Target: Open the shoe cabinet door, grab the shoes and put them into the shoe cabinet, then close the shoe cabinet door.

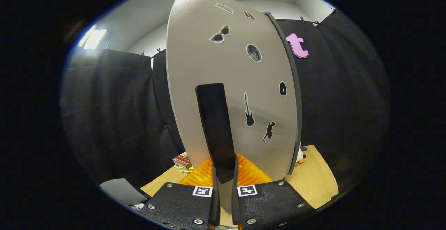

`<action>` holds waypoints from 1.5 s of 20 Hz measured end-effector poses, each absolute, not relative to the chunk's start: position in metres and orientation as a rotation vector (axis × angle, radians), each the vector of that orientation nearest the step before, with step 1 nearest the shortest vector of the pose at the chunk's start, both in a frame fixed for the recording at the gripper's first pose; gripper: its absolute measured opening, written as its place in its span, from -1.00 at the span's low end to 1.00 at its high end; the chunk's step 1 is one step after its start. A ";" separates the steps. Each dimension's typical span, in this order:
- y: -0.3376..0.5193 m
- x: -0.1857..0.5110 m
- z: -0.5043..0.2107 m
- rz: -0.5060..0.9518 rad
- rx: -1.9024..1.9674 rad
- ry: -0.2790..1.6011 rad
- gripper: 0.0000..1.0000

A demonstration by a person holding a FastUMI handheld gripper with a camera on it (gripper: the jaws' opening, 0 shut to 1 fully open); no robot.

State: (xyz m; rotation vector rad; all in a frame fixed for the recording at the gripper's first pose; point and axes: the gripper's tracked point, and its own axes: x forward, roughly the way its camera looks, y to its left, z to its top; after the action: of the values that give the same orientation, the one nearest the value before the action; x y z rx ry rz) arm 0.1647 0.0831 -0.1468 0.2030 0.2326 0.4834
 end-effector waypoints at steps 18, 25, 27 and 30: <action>-0.015 0.156 -0.159 0.762 0.255 0.298 -0.45; -0.083 0.163 -0.167 0.595 0.371 0.287 -0.31; -0.091 0.166 -0.170 0.571 0.360 0.278 -0.35; -0.090 0.162 -0.170 0.575 0.333 0.289 -0.41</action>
State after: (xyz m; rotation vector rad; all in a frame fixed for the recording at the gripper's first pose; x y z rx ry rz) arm 0.1623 -0.0899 -0.1703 0.3331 0.2888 0.5753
